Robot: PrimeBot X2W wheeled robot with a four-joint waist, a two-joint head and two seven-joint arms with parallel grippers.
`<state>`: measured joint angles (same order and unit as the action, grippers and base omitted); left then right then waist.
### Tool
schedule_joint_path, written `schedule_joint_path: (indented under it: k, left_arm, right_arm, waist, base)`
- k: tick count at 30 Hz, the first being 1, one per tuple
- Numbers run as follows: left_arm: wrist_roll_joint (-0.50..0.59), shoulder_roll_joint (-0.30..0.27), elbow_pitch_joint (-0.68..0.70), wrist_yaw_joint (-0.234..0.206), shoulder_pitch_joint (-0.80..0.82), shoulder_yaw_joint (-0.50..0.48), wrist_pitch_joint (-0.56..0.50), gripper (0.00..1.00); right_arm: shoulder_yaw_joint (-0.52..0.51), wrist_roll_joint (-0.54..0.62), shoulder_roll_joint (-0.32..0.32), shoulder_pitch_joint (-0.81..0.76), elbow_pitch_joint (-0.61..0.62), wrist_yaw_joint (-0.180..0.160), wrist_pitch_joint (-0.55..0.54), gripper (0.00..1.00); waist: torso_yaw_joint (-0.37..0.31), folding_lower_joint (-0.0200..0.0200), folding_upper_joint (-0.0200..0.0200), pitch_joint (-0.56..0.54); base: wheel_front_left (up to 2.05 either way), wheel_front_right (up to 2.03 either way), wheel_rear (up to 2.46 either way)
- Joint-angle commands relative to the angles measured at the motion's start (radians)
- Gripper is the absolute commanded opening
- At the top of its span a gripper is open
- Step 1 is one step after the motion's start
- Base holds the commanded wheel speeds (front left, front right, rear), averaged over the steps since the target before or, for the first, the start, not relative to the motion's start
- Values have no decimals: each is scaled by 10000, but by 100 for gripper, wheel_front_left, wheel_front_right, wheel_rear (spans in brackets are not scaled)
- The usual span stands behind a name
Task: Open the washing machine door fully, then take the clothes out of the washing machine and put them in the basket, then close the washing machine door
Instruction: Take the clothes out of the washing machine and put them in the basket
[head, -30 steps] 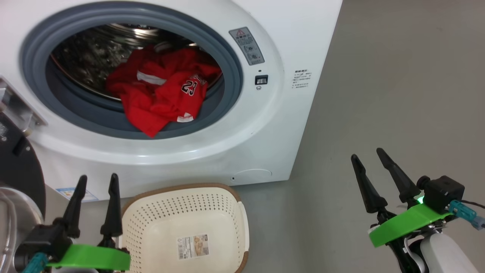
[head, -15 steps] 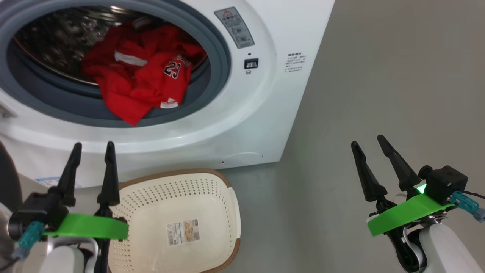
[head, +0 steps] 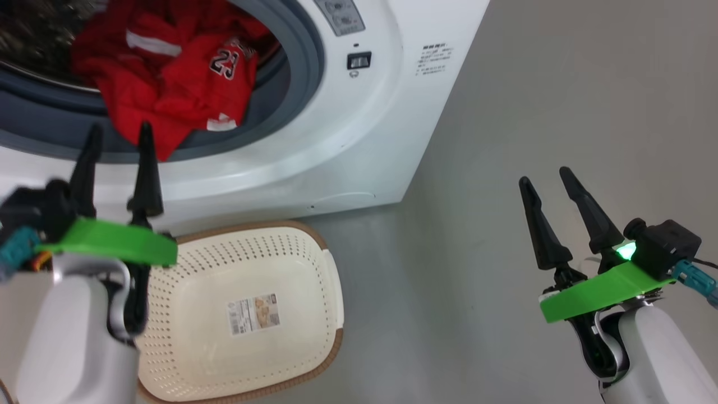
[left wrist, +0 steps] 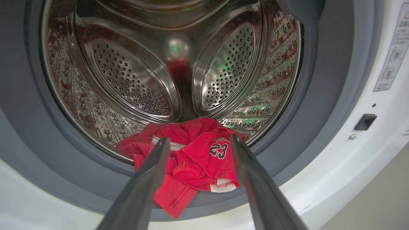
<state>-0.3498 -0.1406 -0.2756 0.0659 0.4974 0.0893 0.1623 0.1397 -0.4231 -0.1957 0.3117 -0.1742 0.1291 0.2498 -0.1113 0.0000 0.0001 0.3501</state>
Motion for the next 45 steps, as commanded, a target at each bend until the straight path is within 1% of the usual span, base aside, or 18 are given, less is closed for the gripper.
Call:
schedule_joint_path:
  k: [1,6,8,16,21,24,30,32,35,41,45]
  left_arm:
    - [-88,-345,-22,51,581,-339,-92,100]
    - [-259,-472,-1048,223,1682,-206,-455,100]
    - [-165,-591,-1478,277,2127,-62,-561,100]
    - [-123,-759,-3397,379,4066,191,-865,100]
    - [-89,-774,-4489,327,5248,256,-985,100]
    - [-105,-780,-5140,300,5845,303,-1251,100]
    - [-91,-1017,-6356,206,6990,321,-1612,100]
    - [-102,-1045,-6739,93,7312,305,-1700,100]
    - [-179,-1081,-7314,20,7769,267,-1925,100]
    - [-184,-1148,-7977,6,8322,330,-1950,100]
    - [-200,-1196,-8463,72,8643,410,-2065,100]
  right_arm:
    - [111,91,3,163,289,16,120,100]
    - [94,123,100,380,356,16,120,100]
    - [91,129,141,468,390,16,120,100]
    - [100,132,398,718,432,16,120,100]
    - [149,119,552,889,442,16,120,100]
    - [188,100,621,974,440,16,120,100]
    - [246,82,738,1110,440,16,120,100]
    - [229,83,761,1127,433,16,120,100]
    - [203,85,786,1138,461,16,120,100]
    - [194,71,835,1194,513,16,120,100]
    - [193,79,885,1228,513,16,120,100]
  waist:
    - [-150,0,-1,391]
    - [-335,0,-1,863]
    - [-415,0,-1,1058]
    - [-724,0,-1,1688]
    - [-912,0,-1,1963]
    - [-1039,0,-1,2107]
    - [-1315,0,-1,2383]
    - [-1375,0,-1,2448]
    - [-1435,0,-1,2555]
    - [-1556,0,-1,2692]
    - [-1615,0,-1,2789]
  base:
    - [0,0,0]
    - [0,0,0]
    - [0,0,0]
    - [0,0,0]
    - [0,0,0]
    - [0,0,0]
    - [0,0,0]
    - [0,0,0]
    - [0,0,0]
    - [0,0,0]
    - [0,0,0]
